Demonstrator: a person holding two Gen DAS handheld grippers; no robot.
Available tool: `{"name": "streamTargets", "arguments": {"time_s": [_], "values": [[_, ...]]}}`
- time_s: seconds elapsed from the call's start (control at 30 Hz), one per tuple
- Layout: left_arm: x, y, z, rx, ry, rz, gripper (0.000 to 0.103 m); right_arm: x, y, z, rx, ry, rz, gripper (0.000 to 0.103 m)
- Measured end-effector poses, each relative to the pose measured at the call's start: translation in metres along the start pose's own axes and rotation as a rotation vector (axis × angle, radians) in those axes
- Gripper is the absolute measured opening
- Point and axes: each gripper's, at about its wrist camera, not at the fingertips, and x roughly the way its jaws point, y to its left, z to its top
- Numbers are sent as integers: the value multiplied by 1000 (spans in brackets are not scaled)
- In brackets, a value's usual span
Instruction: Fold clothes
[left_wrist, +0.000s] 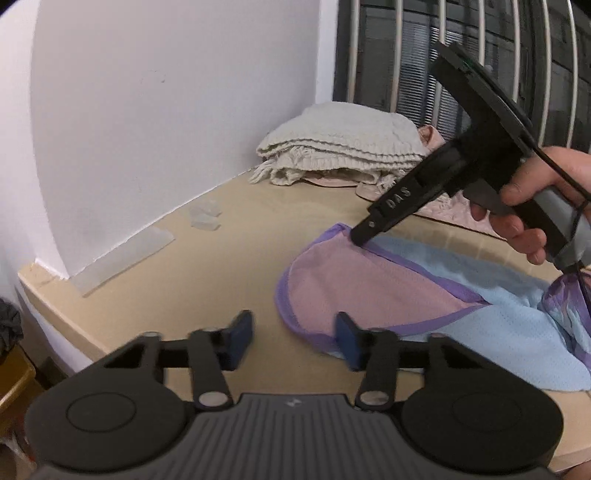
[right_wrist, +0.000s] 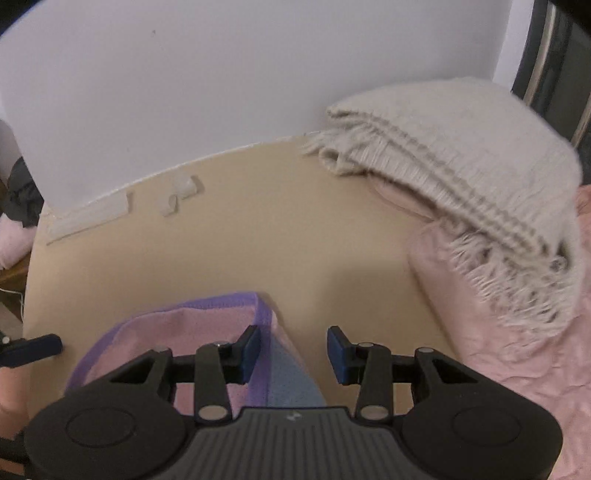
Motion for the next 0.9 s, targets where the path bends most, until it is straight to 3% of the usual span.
{"name": "streamTargets", "arguments": {"time_s": [0.03,0.13,0.17,0.3,0.4,0.47,0.53,0.7,0.9], "values": [[1,-3,1,13,0,-11,24,1,-2,-1,12,-7,15,29],[8,-7,6,40,7,-22,5,3,-7,-2,38,-19,48,13],[10,-7,8,32,12,-29,4,2,-6,-3,37,-22,54,6],[14,-6,17,19,-9,-66,3,-9,-13,-5,78,-59,-5,3],[17,-18,32,80,-60,-71,2,-28,-35,-12,164,-112,-69,2],[29,-31,49,132,-59,-123,2,-45,-56,-19,234,-147,-103,3],[44,-44,72,151,-21,-235,2,-61,-77,-26,304,-182,-137,3],[71,-85,125,261,6,-332,2,-101,-128,-45,473,-265,-224,3],[111,-145,177,284,39,-429,2,-132,-182,-81,656,-315,-376,2]]}}
